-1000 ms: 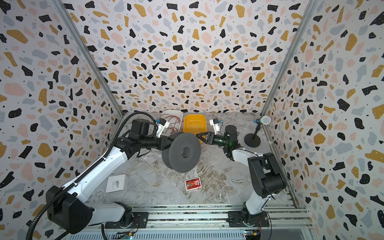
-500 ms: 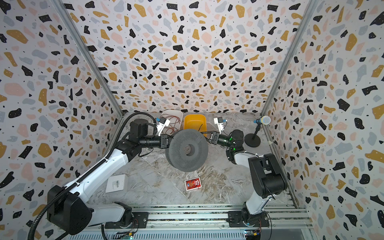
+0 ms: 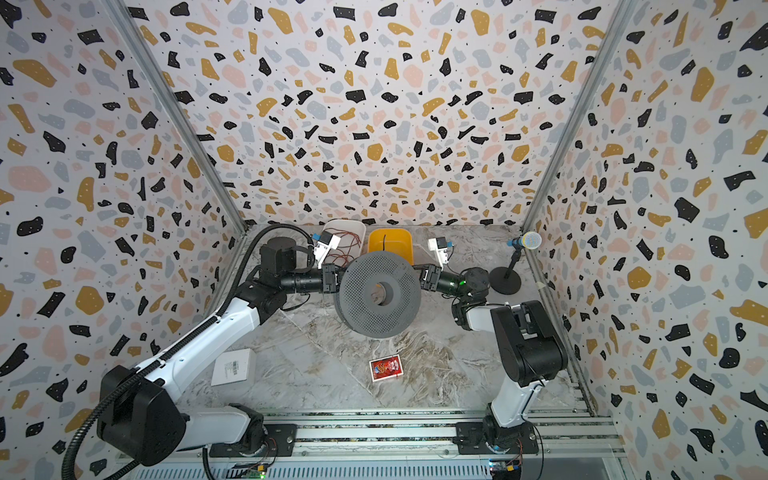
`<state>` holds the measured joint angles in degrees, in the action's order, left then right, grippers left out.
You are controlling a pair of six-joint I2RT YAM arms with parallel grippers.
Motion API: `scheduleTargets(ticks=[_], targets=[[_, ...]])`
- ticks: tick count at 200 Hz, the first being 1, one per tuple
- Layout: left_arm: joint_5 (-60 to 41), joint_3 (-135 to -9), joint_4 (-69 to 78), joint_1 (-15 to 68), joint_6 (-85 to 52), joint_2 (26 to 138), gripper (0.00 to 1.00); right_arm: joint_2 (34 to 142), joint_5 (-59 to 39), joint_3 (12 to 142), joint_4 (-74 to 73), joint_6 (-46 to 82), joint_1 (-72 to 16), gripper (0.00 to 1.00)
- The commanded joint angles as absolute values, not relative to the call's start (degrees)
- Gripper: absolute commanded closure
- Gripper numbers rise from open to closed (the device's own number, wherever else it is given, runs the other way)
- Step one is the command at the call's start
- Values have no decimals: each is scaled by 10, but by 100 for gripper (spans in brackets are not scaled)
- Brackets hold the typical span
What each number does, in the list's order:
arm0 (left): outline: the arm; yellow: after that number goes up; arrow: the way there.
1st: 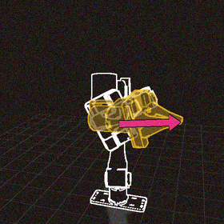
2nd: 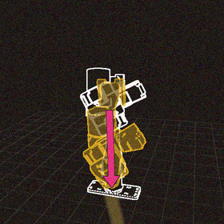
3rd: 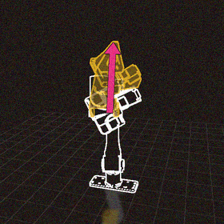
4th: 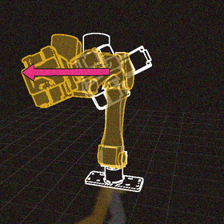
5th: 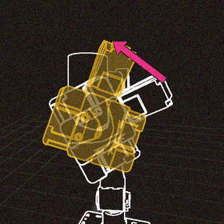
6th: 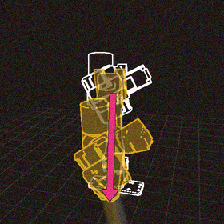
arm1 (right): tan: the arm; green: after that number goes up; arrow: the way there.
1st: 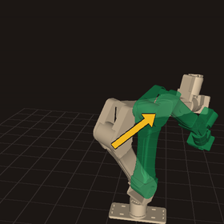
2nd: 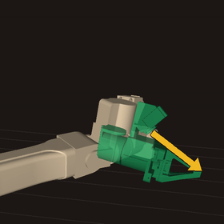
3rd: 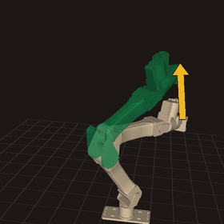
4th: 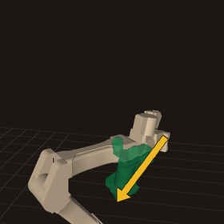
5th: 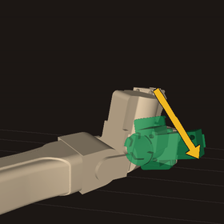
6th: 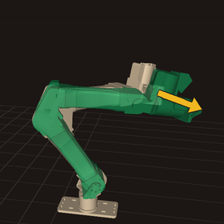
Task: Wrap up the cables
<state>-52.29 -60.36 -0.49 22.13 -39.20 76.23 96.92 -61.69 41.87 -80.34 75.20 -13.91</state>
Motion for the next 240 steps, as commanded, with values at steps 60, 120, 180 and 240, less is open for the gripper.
scheduleTargets(ticks=[60,120,180,240], targets=[[-538,-565,170,206,-566,792,100,828,-506,401,-422,554,-93,25],[-547,-548,216,200,-601,806,100,738,-503,364,-372,548,-74,26],[-551,-510,348,199,-685,823,100,640,-471,360,-240,447,-74,29],[-551,-496,356,200,-681,829,100,660,-560,344,-356,556,-74,41]])
